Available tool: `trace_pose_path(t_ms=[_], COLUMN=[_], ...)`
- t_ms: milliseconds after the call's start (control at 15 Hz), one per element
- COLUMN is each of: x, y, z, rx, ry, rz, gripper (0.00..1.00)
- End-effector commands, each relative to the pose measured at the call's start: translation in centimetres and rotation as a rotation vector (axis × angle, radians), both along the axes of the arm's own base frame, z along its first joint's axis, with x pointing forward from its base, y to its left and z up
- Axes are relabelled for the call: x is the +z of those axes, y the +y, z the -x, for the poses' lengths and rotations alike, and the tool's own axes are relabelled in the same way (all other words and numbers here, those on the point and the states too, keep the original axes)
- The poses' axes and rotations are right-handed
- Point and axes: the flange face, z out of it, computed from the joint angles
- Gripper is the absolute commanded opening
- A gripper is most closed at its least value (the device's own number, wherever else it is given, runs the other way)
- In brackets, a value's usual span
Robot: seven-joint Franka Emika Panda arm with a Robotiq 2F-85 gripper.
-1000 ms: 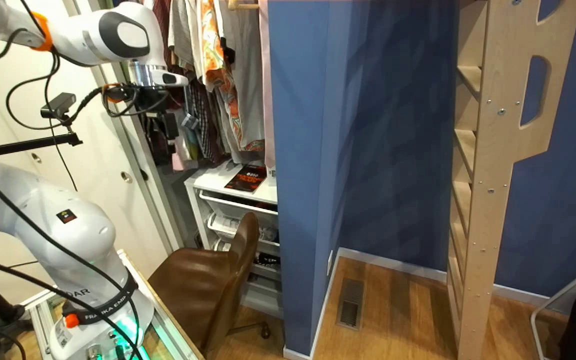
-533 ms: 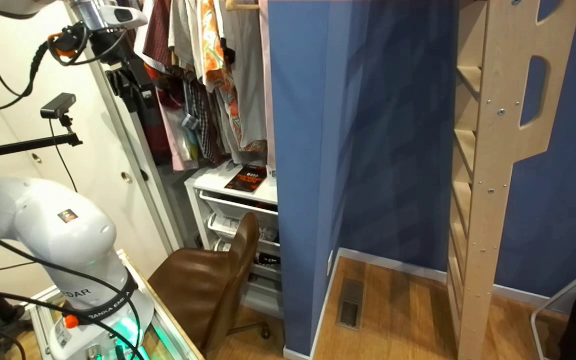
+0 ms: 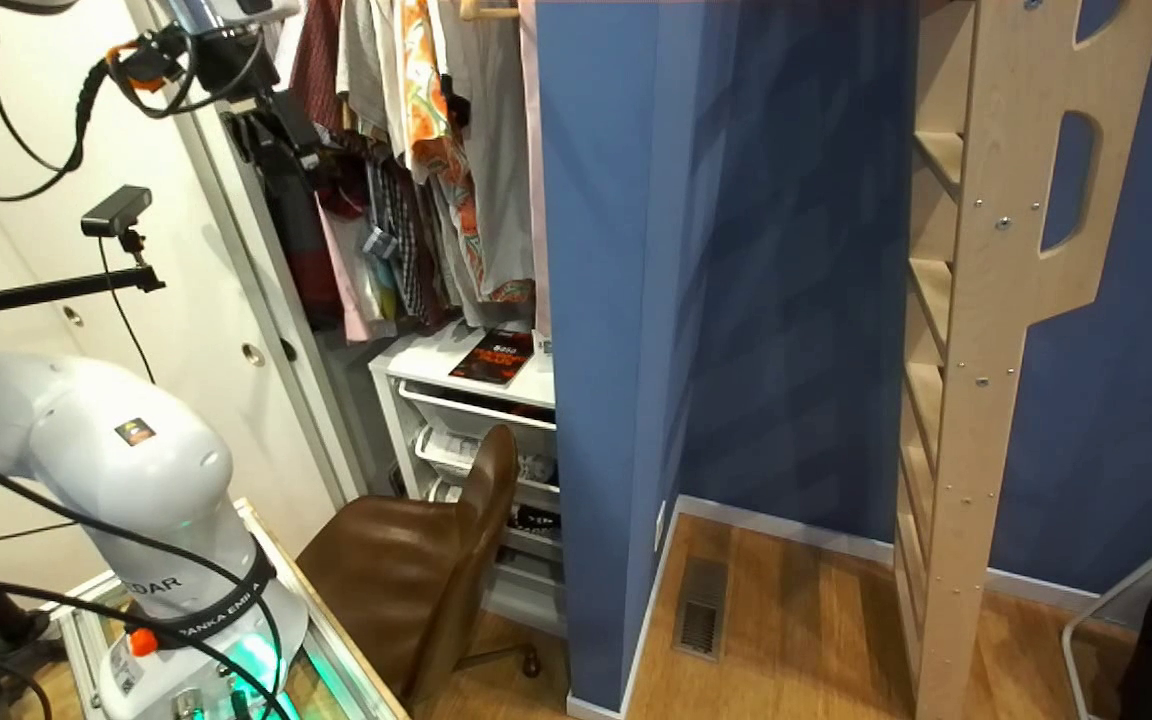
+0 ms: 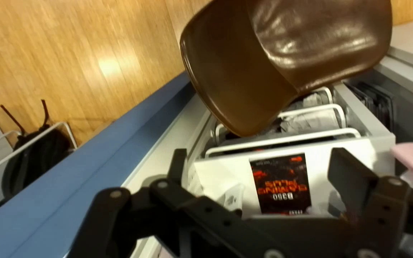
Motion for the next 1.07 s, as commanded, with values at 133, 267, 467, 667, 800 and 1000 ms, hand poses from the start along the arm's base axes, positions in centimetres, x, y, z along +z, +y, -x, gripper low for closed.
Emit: trace_pose_path(t_ms=[133, 267, 467, 667, 800, 1000], x=[12.7, 16.4, 20.6, 20.0, 20.4, 21.0], y=[-3.5, -4.5, -6.3, -6.8, -7.0, -7.1], z=[-0.5, -1.0, -2.2, -1.6, -2.6, -3.3], rx=[0.147, 0.220, 0.303, 0.268, 0.272, 0.266], ry=[-0.246, -0.307, -0.367, -0.377, -0.375, -0.393], rz=[-0.106, -0.141, -0.194, -0.181, -0.188, -0.195], gripper=[1.00, 1.00, 1.00, 1.00, 1.00, 1.00])
